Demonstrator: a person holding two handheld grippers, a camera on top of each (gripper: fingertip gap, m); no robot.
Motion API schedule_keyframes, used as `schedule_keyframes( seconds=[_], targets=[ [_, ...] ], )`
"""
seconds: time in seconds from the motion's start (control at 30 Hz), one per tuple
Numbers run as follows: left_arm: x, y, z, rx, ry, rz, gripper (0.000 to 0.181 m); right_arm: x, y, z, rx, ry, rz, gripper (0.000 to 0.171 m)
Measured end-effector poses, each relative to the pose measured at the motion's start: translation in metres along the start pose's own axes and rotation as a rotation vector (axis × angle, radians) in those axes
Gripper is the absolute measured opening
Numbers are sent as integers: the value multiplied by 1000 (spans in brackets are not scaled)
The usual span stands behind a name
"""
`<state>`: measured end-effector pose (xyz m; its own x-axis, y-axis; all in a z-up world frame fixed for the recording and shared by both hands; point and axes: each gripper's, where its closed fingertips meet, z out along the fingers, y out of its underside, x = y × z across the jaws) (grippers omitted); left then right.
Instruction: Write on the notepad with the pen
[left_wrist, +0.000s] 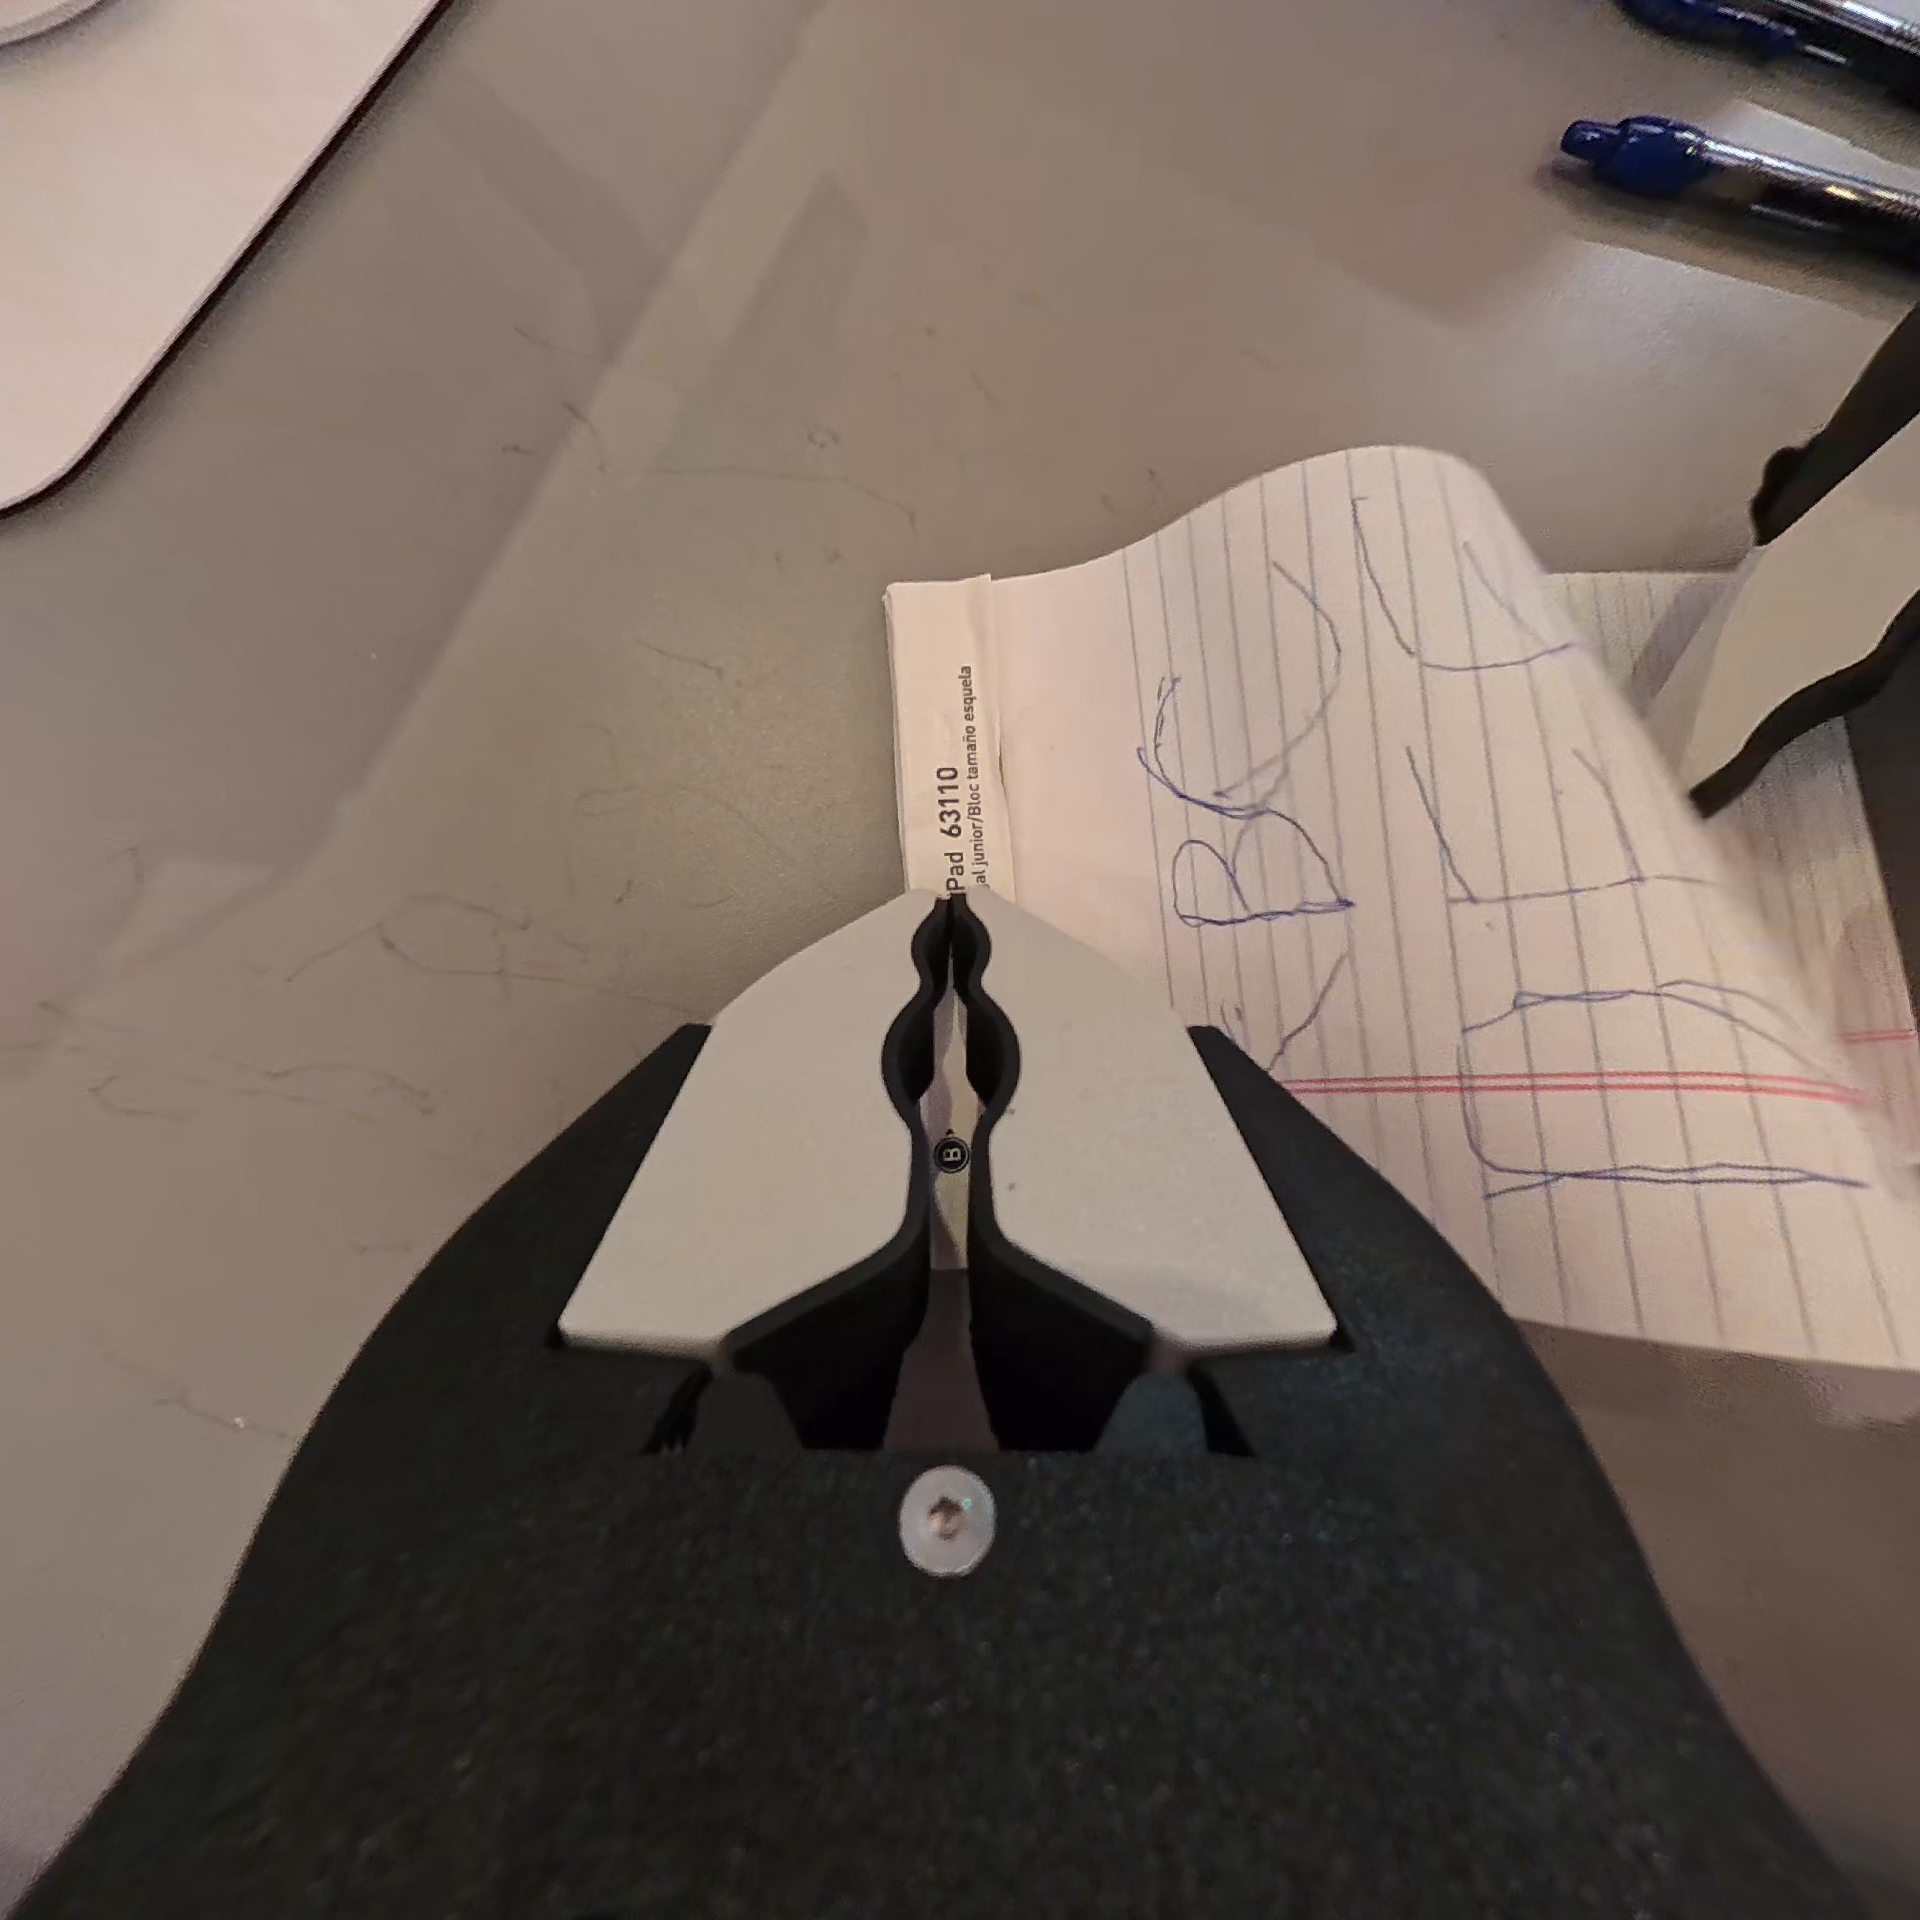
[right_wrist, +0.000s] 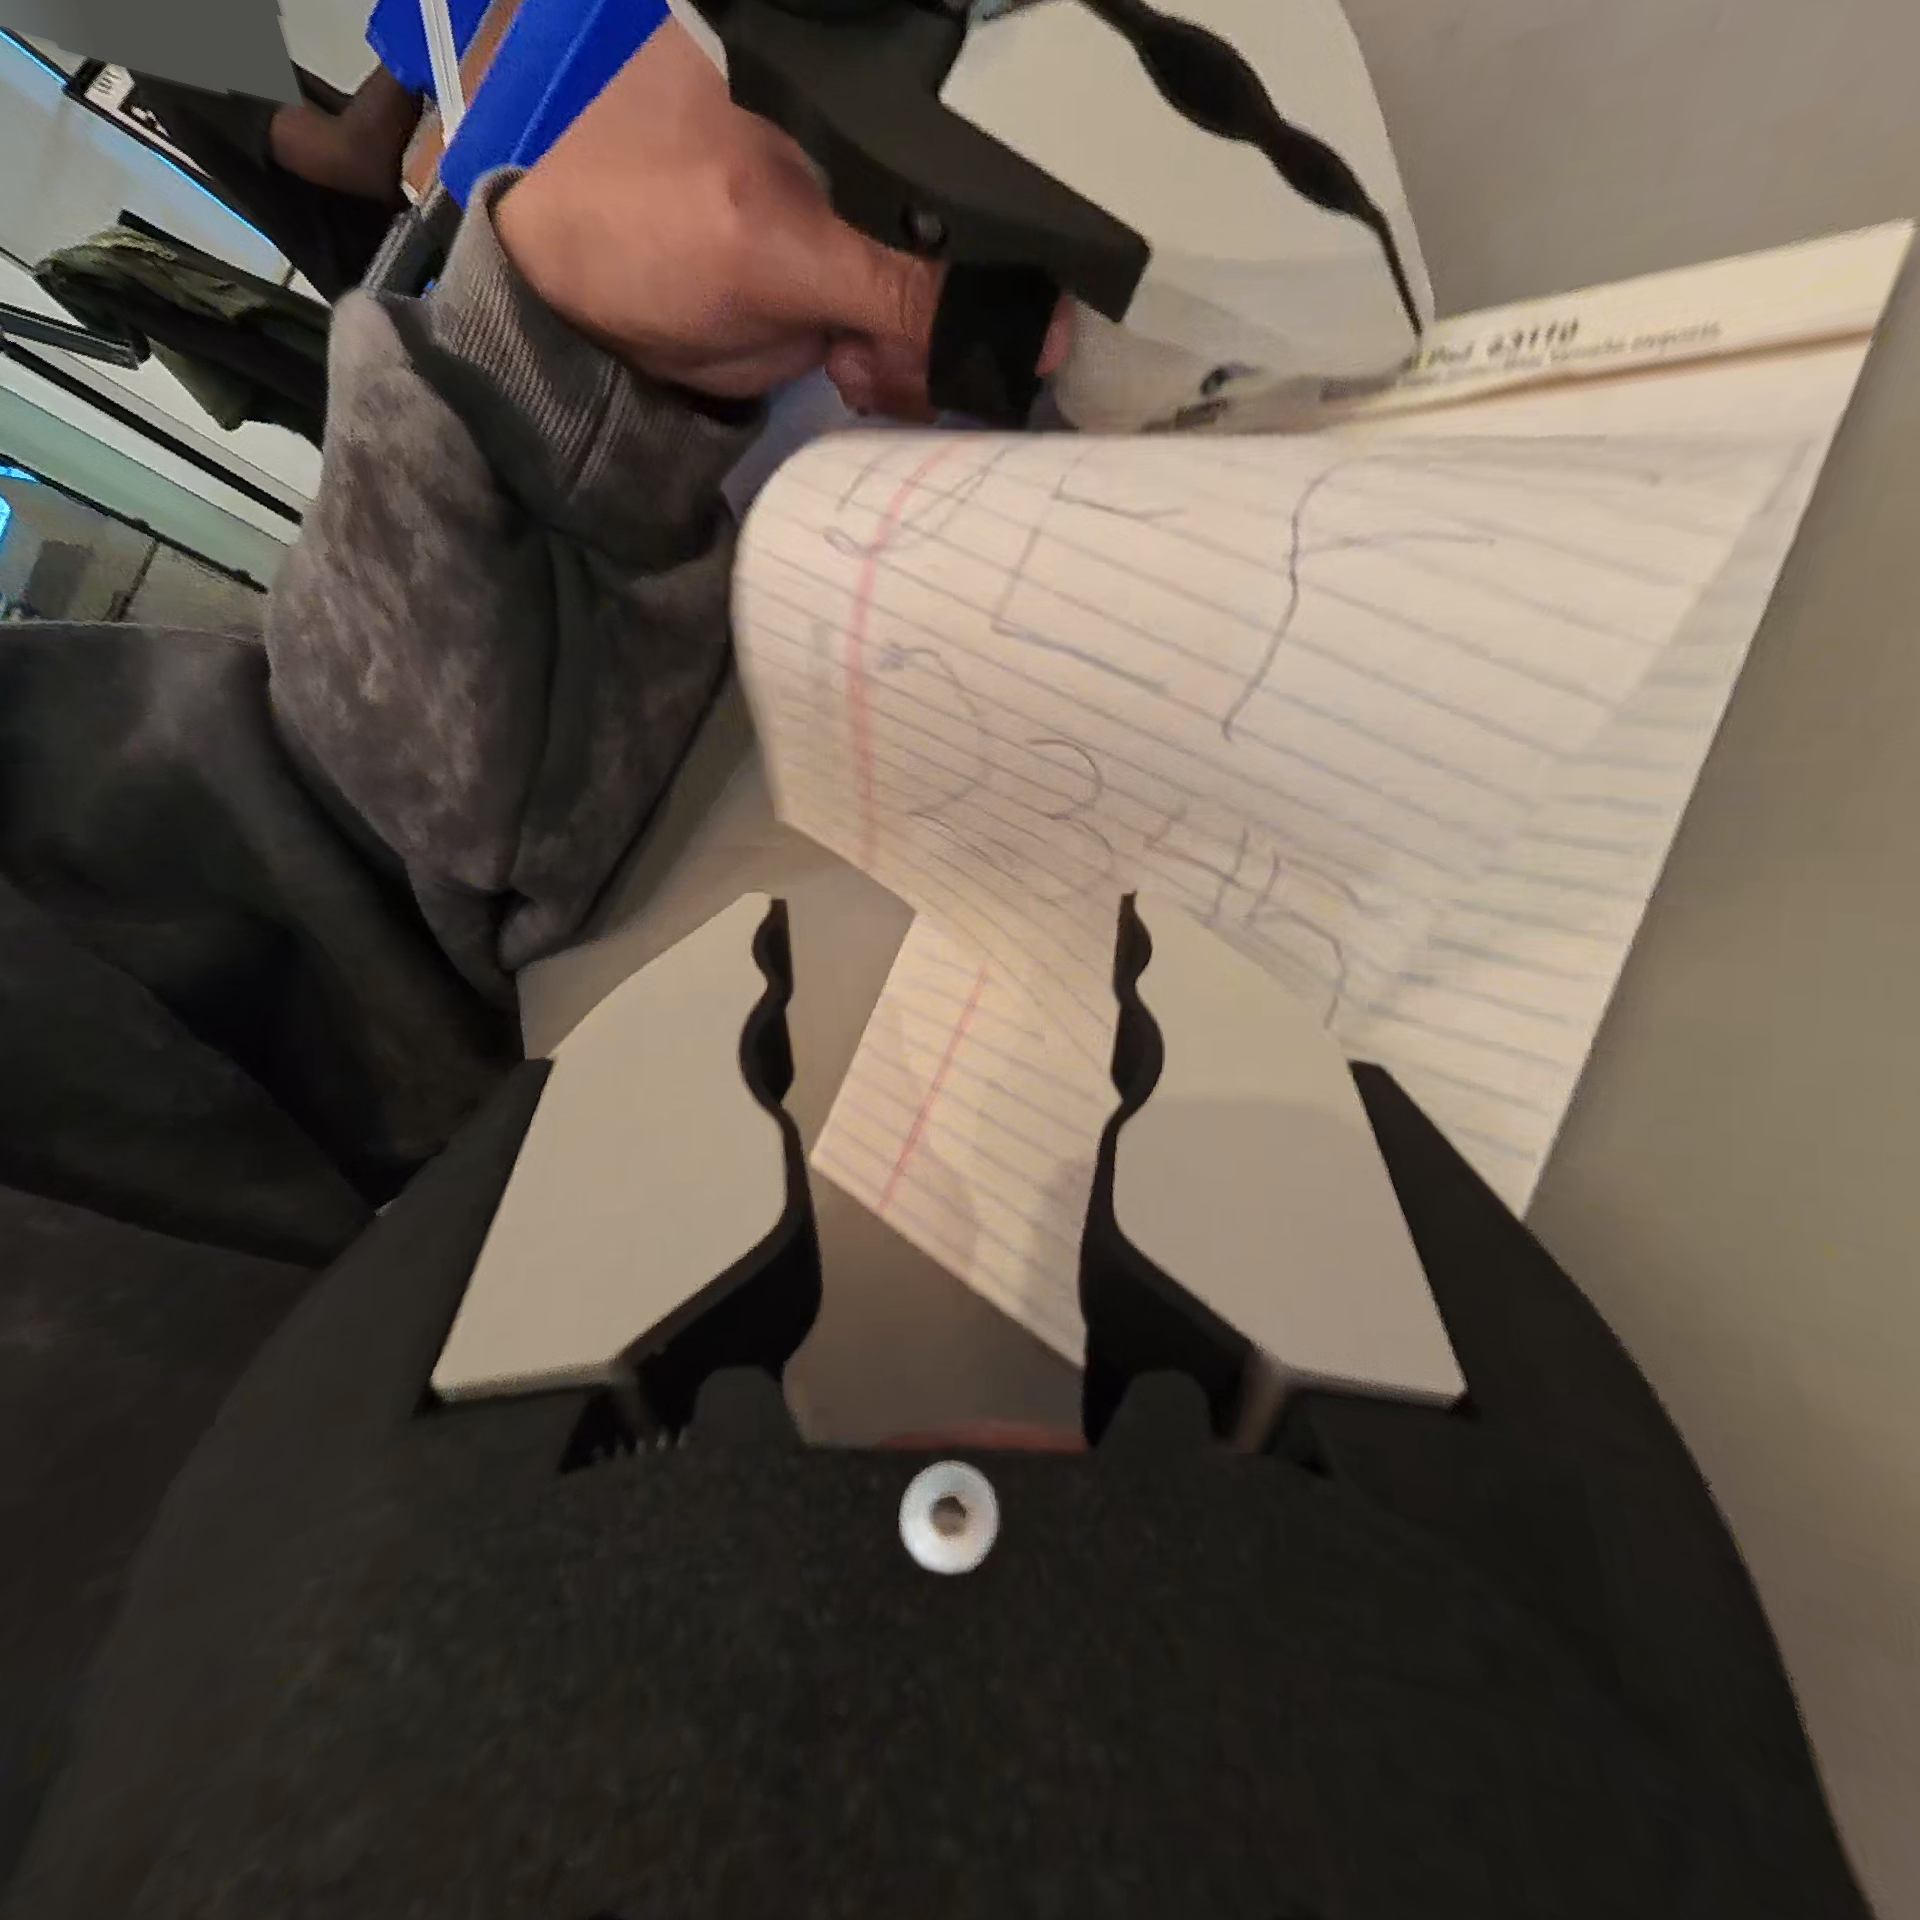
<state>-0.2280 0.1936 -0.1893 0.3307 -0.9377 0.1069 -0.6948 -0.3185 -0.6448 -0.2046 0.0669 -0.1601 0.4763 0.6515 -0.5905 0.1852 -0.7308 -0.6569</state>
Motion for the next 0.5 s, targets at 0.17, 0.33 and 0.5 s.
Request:
schedule_keyframes(
  seconds=[0.17,0.33,0.5],
  targets=[
    [0,0,0,3,4,-2,0,-4,-6,8,16,-17,-5,64],
    [0,0,0,7,16,-11,0,-9,4,24,-88,92,-221,70],
    [0,0,0,6,14,-8,0,2,17,37,-208,339,-509,79]
  ],
)
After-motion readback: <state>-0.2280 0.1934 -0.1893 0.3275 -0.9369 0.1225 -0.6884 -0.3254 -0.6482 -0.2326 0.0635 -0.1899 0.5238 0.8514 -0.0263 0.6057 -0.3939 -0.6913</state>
